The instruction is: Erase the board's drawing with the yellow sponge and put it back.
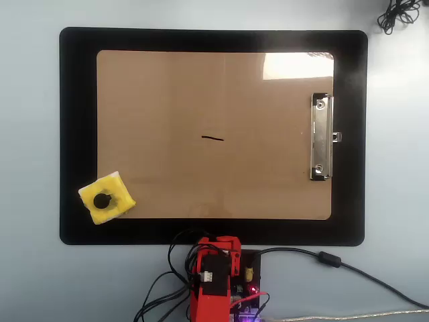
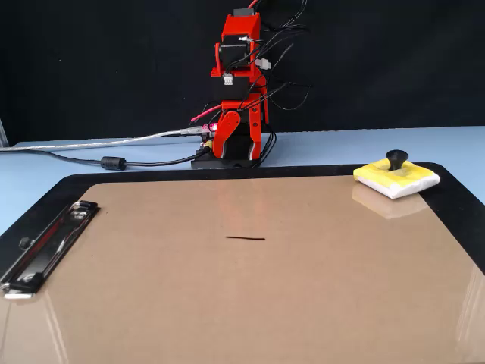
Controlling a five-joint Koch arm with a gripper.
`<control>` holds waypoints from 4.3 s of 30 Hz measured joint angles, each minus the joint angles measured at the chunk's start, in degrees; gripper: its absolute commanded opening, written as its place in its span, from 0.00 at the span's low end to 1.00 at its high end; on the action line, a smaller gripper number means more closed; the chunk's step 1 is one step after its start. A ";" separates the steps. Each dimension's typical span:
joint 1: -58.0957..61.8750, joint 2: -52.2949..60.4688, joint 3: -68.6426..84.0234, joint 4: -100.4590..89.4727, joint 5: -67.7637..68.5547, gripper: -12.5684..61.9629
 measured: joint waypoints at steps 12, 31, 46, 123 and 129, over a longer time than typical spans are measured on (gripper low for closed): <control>0.00 0.00 0.00 0.00 0.00 0.63; -42.01 -1.32 -22.94 -29.79 -14.85 0.62; -68.47 -31.90 -6.77 -99.67 -25.84 0.62; -5.36 -36.91 -12.30 -91.76 -8.61 0.06; -4.92 -47.99 -12.22 -108.46 -8.53 0.06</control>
